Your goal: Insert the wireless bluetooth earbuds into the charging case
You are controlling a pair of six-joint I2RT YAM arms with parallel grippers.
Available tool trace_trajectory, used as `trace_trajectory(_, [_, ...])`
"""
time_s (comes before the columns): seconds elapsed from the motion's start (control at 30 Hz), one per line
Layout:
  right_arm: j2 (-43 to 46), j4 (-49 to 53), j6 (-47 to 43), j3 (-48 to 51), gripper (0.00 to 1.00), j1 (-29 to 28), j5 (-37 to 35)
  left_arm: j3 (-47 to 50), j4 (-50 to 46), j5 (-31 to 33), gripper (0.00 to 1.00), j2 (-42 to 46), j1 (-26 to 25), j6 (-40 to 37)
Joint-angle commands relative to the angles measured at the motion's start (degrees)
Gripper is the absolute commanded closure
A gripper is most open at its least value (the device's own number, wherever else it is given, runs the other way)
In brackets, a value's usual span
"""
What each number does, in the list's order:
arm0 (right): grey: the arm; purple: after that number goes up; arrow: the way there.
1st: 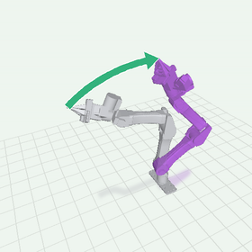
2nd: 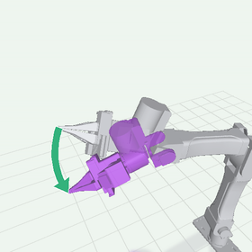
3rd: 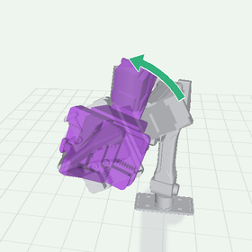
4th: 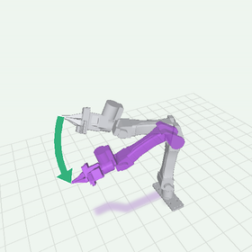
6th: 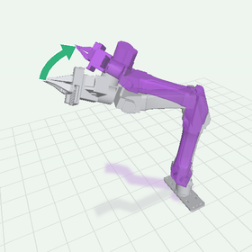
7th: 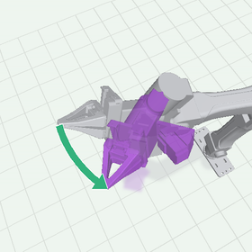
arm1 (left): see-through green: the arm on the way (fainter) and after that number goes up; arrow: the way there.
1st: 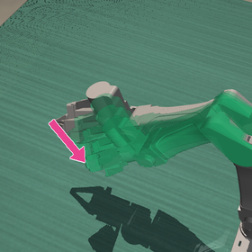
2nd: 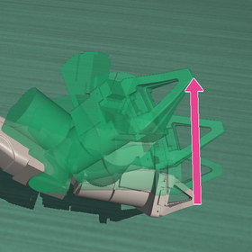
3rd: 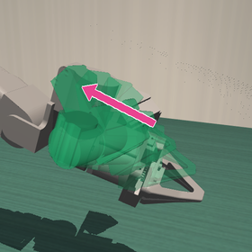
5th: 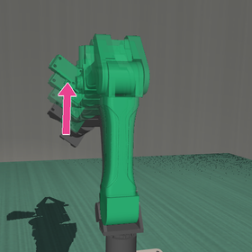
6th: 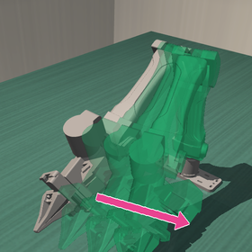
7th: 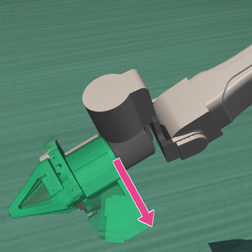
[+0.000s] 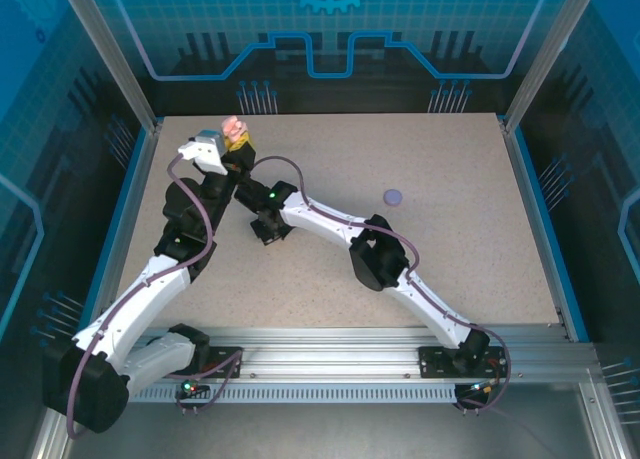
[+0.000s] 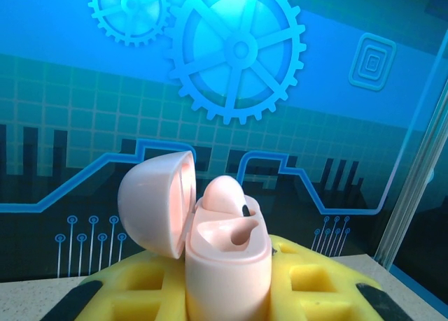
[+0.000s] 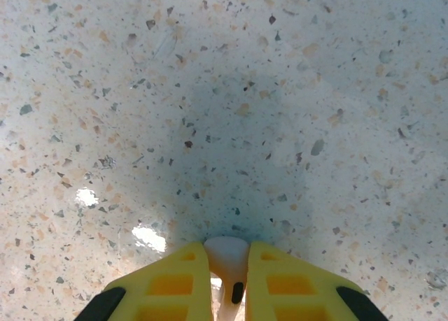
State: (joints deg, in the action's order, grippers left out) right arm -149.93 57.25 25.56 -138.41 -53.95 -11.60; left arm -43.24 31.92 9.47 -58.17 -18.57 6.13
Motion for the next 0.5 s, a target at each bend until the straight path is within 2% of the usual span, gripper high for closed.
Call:
trace_trajectory(0.0, [1.62,-4.32,0.56,5.23,0.87,-0.01,-0.47,-0.37,1.37,-0.99,1.00,-0.19,0.46,1.23])
trace_trajectory(0.47, [19.82,-14.90,0.45,31.01,0.88,3.48,-3.08,-1.69,-0.75,-3.71,1.00,-0.34,0.51,2.57])
